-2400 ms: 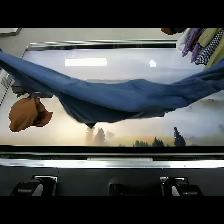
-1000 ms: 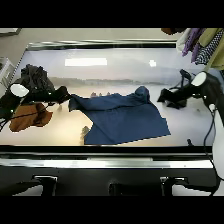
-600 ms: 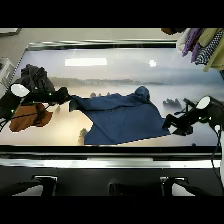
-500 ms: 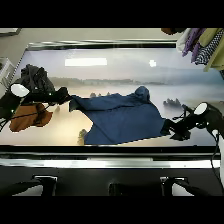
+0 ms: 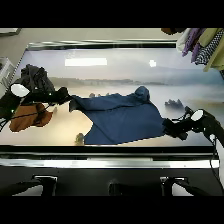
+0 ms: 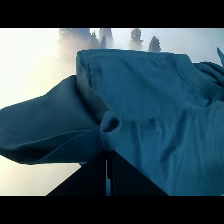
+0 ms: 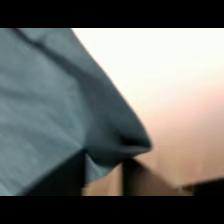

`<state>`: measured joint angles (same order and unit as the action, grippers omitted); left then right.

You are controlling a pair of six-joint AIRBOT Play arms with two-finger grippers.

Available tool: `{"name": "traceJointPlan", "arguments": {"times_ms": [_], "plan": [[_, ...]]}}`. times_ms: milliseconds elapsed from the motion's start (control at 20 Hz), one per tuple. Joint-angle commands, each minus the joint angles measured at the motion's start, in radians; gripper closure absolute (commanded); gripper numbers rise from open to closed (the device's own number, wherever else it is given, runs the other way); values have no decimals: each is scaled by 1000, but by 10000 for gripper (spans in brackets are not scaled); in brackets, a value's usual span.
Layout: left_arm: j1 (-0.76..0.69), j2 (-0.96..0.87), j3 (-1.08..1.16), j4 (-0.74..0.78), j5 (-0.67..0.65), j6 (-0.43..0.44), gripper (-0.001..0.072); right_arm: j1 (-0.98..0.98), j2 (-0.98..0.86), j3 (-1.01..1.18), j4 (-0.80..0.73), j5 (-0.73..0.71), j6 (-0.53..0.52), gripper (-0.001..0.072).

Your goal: Fold the clothes and pants, and hang the long-sleeved shirts on hangers.

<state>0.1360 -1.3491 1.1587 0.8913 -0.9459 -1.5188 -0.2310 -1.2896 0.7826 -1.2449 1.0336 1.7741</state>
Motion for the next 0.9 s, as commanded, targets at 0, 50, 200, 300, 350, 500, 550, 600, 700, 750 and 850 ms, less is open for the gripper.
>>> {"name": "traceJointPlan", "arguments": {"times_ms": [0, 50, 200, 300, 350, 500, 550, 600, 700, 750, 850], "plan": [[0, -1, 0, 1, 0, 0, 691, -1, 2, 15, 32, -60, 18, 678], [0, -1, 0, 1, -2, 0, 691, -2, 2, 49, 29, -60, 18, 678], [0, -1, 0, 3, -32, 0, 691, -3, 1, 227, -10, -97, 46, 679], [0, -1, -1, 20, -68, 0, 691, -3, -1, 367, -86, -179, 134, 679], [0, -1, -1, 32, -84, 0, 691, -3, -6, 427, -130, -217, 179, 679], [0, -1, -1, 56, -121, 0, 691, -2, -57, 569, -190, -278, 253, 679], [0, -1, -1, 56, -125, 0, 691, -2, -81, 594, -175, -274, 261, 678], [0, -1, -3, 55, -125, -1, 691, -2, -99, 601, -141, -262, 261, 675], [-1, -1, -10, 56, -129, 0, 691, -2, -124, 601, -80, -195, 261, 489], [-1, -1, -14, 56, -129, -1, 691, -3, -126, 601, -70, -148, 260, 332], [0, -2, -23, 56, -136, 0, 691, -3, -108, 601, -75, -39, 171, 270]]}}
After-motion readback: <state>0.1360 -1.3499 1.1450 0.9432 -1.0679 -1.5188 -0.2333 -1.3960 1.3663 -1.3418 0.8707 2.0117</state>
